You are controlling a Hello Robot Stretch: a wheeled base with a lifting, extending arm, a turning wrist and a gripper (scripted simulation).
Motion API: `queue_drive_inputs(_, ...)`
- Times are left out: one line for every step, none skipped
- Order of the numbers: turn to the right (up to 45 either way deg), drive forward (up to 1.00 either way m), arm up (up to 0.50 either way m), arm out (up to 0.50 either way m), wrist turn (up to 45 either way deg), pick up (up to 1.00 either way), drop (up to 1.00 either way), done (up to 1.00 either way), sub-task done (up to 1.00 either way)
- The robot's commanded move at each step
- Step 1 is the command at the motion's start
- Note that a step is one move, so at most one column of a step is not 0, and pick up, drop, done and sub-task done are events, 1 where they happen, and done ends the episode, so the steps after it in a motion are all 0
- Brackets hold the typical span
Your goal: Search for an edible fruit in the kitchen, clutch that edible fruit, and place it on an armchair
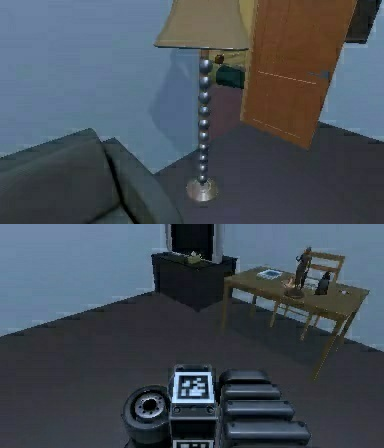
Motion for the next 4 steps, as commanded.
queue_drive_inputs(-45.0, 0.0, 0.0, 0.0, 0.0, 0.0, 0.0, 0.0, 0.0)
queue_drive_inputs(-45.0, 0.0, 0.0, 0.0, 0.0, 0.0, 0.0, 0.0, 0.0)
queue_drive_inputs(-45.0, 0.0, 0.0, 0.0, 0.0, 0.0, 0.0, 0.0, 0.0)
queue_drive_inputs(-27.0, 0.0, 0.0, 0.0, 0.0, 0.0, 0.0, 0.0, 0.0)
